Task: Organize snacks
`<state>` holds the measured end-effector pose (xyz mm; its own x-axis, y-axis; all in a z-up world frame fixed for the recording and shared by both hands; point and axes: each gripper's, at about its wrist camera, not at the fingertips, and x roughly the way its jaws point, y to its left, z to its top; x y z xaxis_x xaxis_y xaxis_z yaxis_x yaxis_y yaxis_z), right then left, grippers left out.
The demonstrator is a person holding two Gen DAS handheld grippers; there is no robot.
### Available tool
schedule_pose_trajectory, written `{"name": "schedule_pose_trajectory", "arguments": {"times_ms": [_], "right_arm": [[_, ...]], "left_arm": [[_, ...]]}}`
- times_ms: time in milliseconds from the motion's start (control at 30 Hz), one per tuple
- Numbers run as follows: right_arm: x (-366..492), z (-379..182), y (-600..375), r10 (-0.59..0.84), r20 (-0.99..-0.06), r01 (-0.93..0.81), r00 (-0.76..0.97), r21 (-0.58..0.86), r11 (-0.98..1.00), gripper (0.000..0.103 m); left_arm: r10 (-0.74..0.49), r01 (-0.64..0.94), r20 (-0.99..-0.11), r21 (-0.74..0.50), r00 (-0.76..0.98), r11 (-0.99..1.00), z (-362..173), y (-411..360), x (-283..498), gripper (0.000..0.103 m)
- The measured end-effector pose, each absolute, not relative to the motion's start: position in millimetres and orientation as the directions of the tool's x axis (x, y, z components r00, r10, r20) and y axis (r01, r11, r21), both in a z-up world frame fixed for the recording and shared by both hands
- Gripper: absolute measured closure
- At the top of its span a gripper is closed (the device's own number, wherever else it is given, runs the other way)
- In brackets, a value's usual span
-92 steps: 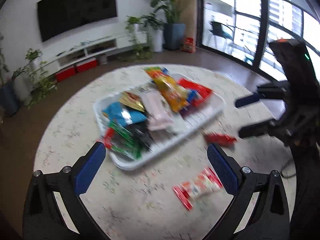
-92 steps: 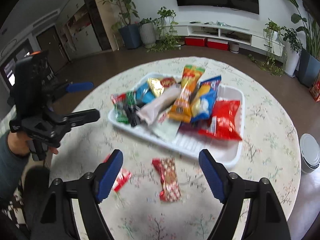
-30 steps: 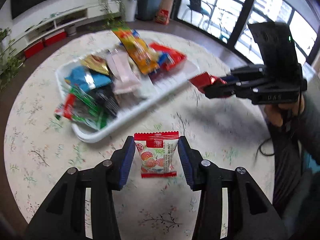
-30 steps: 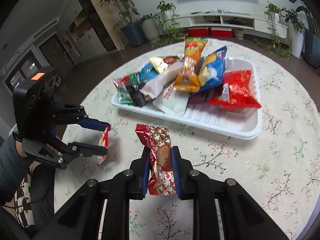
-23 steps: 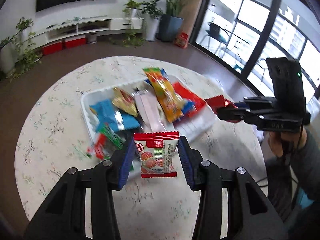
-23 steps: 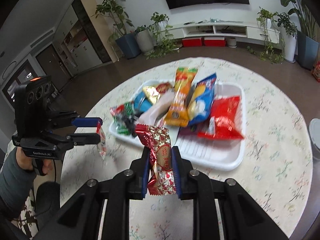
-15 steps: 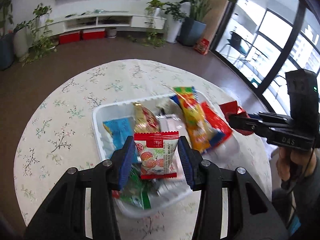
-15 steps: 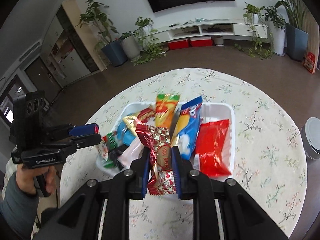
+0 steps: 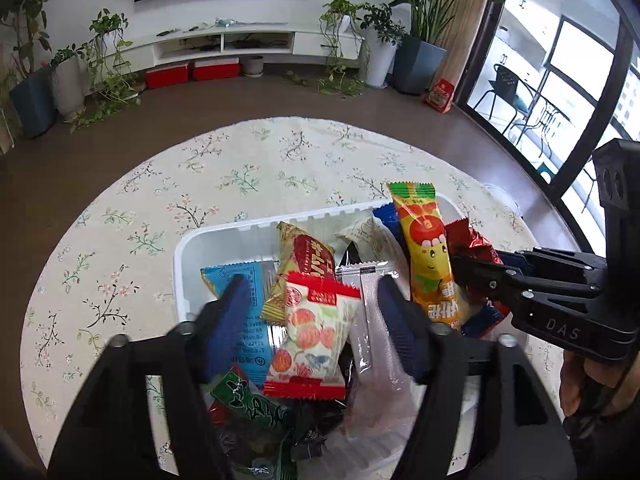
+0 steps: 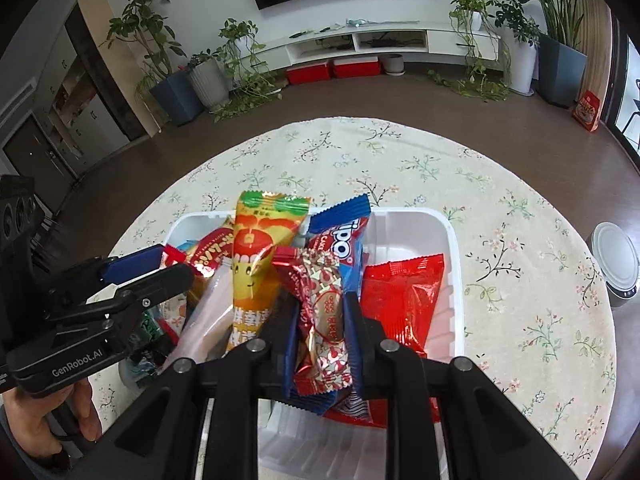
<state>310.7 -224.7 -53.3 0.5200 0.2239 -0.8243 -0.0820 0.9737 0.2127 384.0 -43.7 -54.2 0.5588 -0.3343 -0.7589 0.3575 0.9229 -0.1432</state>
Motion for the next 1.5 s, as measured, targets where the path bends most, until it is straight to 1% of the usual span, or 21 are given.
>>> {"name": "schedule_pose_trajectory", "arguments": {"times_ms": [33,67,100,200,233,300,367,433,467,533,567,600,633,700,767,833,900,1000,1100,1233,1500], "right_arm": [[310.2,-53.7,-225.5,0.227,-0.822,-0.084,0.522,0.216,0.973,0.078],[309.9,-53.7,-225.7,0.227,-0.823,-0.086,0.522,0.214,0.973,0.075],[309.9,-53.8,-226.0,0.218,-0.823,-0.084,0.525,0.205,0.975,0.069],[307.2,-53.1,-226.6,0.218,-0.822,-0.088,0.526,0.202,0.975,0.064],[306.4,-52.6,-226.4,0.217,-0.823,-0.088,0.525,0.201,0.976,0.063],[305.8,-50.6,-227.5,0.211,-0.823,-0.089,0.528,0.194,0.977,0.057],[302.9,-47.7,-229.7,0.202,-0.820,-0.084,0.535,0.186,0.979,0.053],[298.3,-43.7,-234.0,0.195,-0.815,-0.071,0.546,0.187,0.980,0.047],[295.4,-41.4,-235.7,0.195,-0.811,-0.065,0.552,0.191,0.979,0.045],[285.1,-32.8,-241.4,0.197,-0.796,-0.056,0.572,0.202,0.978,0.044],[279.1,-28.0,-243.9,0.200,-0.786,-0.052,0.585,0.210,0.976,0.041],[267.9,-21.0,-248.9,0.202,-0.765,-0.042,0.612,0.224,0.974,0.033],[256.2,-14.8,-252.0,0.203,-0.742,-0.035,0.639,0.236,0.971,0.027],[227.9,-2.6,-253.3,0.196,-0.686,-0.028,0.700,0.247,0.969,0.010],[203.1,5.5,-252.8,0.187,-0.643,-0.029,0.742,0.248,0.968,0.004],[175.9,8.6,-252.0,0.192,-0.610,-0.039,0.769,0.255,0.966,0.002],[153.1,8.6,-249.3,0.198,-0.600,-0.040,0.775,0.267,0.963,0.002],[126.9,6.9,-246.0,0.200,-0.595,-0.028,0.778,0.285,0.958,0.002],[105.1,6.4,-239.6,0.201,-0.595,-0.022,0.778,0.294,0.956,0.002],[83.7,7.8,-222.6,0.168,-0.605,-0.033,0.778,0.228,0.973,0.002],[57.7,8.9,-205.6,0.120,-0.630,-0.025,0.768,0.157,0.987,0.002]], "left_arm": [[-0.329,0.353,-0.756,-0.138,0.566,0.925,-53.6,-43.9,384.4,0.029],[-0.325,0.348,-0.752,-0.136,0.573,0.928,-52.9,-43.2,385.0,0.028],[-0.327,0.344,-0.747,-0.139,0.579,0.929,-51.7,-42.3,386.1,0.028],[-0.328,0.339,-0.732,-0.141,0.597,0.930,-42.4,-38.1,381.8,0.027],[-0.328,0.341,-0.727,-0.137,0.604,0.930,-39.1,-37.8,379.4,0.026],[-0.325,0.342,-0.716,-0.128,0.618,0.931,-31.5,-36.7,372.0,0.015],[-0.319,0.335,-0.701,-0.120,0.638,0.934,-23.2,-33.2,362.8,0.011],[-0.292,0.316,-0.680,-0.093,0.673,0.944,-12.3,-29.5,348.1,0.002],[-0.279,0.309,-0.667,-0.077,0.691,0.948,-6.9,-28.2,339.6,0.000],[-0.255,0.295,-0.646,-0.048,0.719,0.954,3.4,-26.1,319.7,0.000],[-0.247,0.290,-0.640,-0.041,0.727,0.956,7.5,-25.0,309.8,0.000],[-0.236,0.279,-0.633,-0.033,0.737,0.960,11.0,-23.9,297.0,0.000],[-0.227,0.273,-0.623,-0.023,0.748,0.962,13.9,-23.7,284.0,0.000],[-0.151,0.228,-0.595,0.056,0.790,0.972,18.2,-27.9,251.5,0.000],[-0.061,0.168,-0.574,0.135,0.817,0.977,18.8,-34.7,218.8,0.000],[-0.060,0.157,-0.541,0.135,0.839,0.978,18.6,-36.7,184.1,0.000],[-0.043,0.111,-0.535,0.095,0.844,0.989,18.8,-33.6,155.8,0.000],[-0.010,0.032,-0.590,0.027,0.808,0.999,17.6,-22.1,130.2,0.000],[-0.033,0.010,-0.621,-0.039,0.783,0.999,16.7,-10.1,112.9,0.000],[0.004,-0.028,-0.623,-0.029,0.782,0.999,19.6,0.2,93.5,0.000],[0.017,-0.036,-0.651,-0.016,0.759,0.999,17.8,4.6,75.2,0.000]]}}
